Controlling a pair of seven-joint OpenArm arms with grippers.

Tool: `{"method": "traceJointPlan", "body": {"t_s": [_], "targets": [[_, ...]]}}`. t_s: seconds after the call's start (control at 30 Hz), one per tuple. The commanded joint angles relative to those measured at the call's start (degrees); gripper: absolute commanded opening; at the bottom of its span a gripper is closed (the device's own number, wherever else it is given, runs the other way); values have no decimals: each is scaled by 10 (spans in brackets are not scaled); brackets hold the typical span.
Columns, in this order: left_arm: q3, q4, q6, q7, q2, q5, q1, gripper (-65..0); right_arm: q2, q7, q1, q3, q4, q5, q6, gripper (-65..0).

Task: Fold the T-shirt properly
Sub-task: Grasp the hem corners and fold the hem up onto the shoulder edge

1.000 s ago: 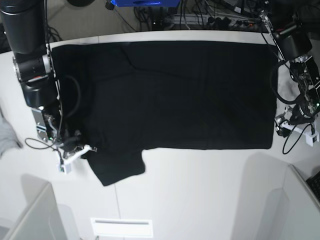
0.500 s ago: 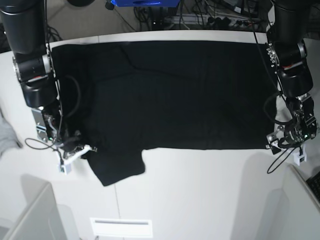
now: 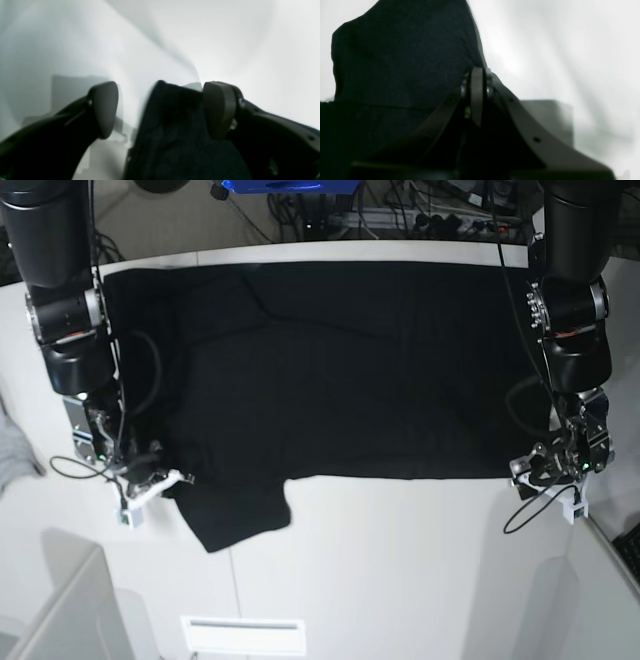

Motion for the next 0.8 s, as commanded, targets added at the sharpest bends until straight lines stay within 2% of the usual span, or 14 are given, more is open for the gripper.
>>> {"method": "traceJointPlan", "body": {"t_s": [0.0, 0.07, 0.13, 0.17, 0.27, 0.37, 0.63, 0.77], "targets": [[0, 1, -3, 15, -1, -7, -5, -150, 5, -19, 7, 0, 1, -8, -4, -650], [0, 1, -3, 16, 0, -7, 2, -153, 5, -19, 7, 0, 1, -8, -4, -650], [0, 1, -3, 16, 0, -7, 5, -217, 5, -19, 7, 0, 1, -8, -4, -650], [0, 1, -3, 16, 0, -7, 6, -265, 6, -19, 6, 0, 0, -8, -4, -650], [0, 1, -3, 15, 0, -7, 16, -471, 6, -18, 6, 0, 0, -8, -4, -650], [0, 6, -3, 15, 0, -7, 21, -650, 6, -17, 1, 1, 2, -7, -4, -650], [1, 11, -3, 16, -4, -7, 22, -650, 11, -15, -1, 1, 5, -7, -4, -650], [-3, 88, -3, 18, -4, -8, 51, -650, 21, -14, -12, 2, 36, -5, -4, -650]]}}
